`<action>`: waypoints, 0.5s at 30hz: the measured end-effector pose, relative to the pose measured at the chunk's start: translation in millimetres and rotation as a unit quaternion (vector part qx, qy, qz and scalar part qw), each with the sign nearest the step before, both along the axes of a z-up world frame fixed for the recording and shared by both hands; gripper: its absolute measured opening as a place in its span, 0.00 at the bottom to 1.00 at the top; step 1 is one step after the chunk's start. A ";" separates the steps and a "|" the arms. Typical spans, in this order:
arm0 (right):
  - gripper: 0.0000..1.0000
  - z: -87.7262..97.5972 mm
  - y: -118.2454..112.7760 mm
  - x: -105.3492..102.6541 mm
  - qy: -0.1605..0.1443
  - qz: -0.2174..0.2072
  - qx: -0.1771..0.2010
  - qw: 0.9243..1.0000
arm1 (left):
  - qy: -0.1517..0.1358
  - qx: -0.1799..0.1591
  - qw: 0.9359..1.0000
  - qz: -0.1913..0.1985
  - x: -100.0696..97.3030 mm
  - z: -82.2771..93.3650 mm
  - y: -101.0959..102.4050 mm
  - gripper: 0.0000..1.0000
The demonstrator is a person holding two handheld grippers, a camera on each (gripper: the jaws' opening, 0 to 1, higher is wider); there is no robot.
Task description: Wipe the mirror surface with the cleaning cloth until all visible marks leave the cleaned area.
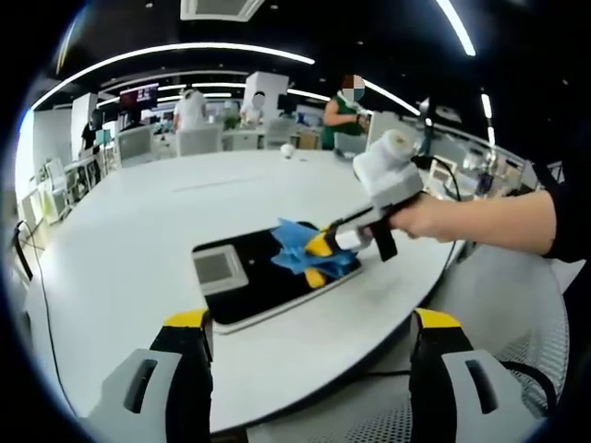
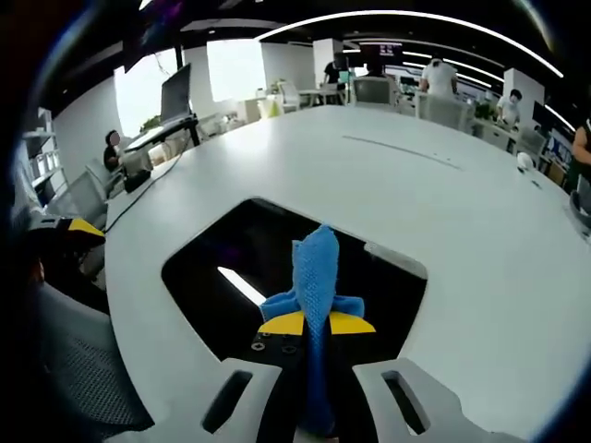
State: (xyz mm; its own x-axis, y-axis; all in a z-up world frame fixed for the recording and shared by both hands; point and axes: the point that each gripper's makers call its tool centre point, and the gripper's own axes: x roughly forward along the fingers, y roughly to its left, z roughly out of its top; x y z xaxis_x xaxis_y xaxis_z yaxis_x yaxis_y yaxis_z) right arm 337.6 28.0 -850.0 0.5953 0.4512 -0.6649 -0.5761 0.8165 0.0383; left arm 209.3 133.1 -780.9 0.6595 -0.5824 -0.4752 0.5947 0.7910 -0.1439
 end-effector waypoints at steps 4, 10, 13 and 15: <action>0.02 -0.1 -0.1 -5.9 0.002 0.001 -0.001 1.000 | -0.004 0.001 1.000 0.004 1.3 0.7 1.0 0.91; 0.02 -0.3 0.0 -12.9 0.007 0.004 -0.002 1.000 | -0.006 -0.001 1.000 0.006 2.1 0.9 1.3 0.94; 0.02 -0.5 0.4 -18.2 0.008 0.009 -0.005 1.000 | -0.007 0.000 1.000 0.008 2.4 1.1 1.8 0.95; 0.02 -0.6 0.5 -20.7 0.009 0.011 -0.005 1.000 | -0.007 0.001 1.000 0.009 2.4 1.0 2.2 0.95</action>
